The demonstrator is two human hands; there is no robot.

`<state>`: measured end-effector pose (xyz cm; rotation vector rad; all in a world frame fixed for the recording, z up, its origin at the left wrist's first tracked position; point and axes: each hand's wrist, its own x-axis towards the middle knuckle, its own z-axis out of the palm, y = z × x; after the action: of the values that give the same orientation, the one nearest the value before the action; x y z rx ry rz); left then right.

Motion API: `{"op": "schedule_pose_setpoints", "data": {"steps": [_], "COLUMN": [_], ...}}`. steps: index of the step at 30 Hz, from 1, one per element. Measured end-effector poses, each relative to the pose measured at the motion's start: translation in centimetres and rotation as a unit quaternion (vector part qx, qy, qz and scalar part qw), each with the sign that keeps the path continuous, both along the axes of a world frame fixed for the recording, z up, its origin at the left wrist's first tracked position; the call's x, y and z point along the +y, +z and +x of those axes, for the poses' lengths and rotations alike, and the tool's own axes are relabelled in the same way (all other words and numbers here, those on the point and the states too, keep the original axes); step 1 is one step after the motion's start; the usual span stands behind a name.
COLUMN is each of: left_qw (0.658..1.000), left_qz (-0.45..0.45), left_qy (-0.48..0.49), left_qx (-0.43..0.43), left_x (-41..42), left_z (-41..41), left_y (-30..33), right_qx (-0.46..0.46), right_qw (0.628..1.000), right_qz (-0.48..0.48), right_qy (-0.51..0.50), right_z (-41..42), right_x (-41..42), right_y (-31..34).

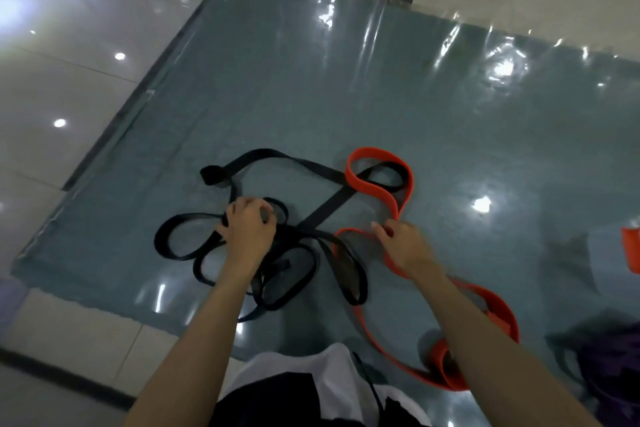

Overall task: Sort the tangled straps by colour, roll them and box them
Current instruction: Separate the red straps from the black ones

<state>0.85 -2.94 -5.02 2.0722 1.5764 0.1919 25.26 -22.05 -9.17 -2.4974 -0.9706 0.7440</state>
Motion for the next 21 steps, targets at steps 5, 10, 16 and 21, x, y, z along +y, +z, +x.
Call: {"op": "schedule_pose_setpoints", "data": {"steps": [5, 10, 16, 21], "left_qw": [0.992, 0.936, 0.864, 0.886], "left_qz": [0.005, -0.063, -0.132, -0.11], "left_qy": [-0.123, -0.345, -0.456, -0.431], "left_qx": [-0.006, -0.016, 0.168, 0.13], "left_x": [-2.6, -6.9, -10.7, -12.5], "left_z": [3.7, 8.6, 10.0, 8.9], "left_y": [0.6, 1.3, 0.8, 1.6], "right_qx": [0.003, 0.045, 0.015, -0.063], "right_qw": [0.993, 0.969, 0.93, 0.906], "right_qz": [0.032, 0.1, 0.206, 0.239], "right_qy": [-0.113, -0.221, -0.305, -0.344], "right_z": [1.0, 2.8, 4.4, 4.2], "right_x": [-2.8, -5.9, -10.1, -15.3], "right_y": [-0.6, 1.8, 5.9, 7.6]}}
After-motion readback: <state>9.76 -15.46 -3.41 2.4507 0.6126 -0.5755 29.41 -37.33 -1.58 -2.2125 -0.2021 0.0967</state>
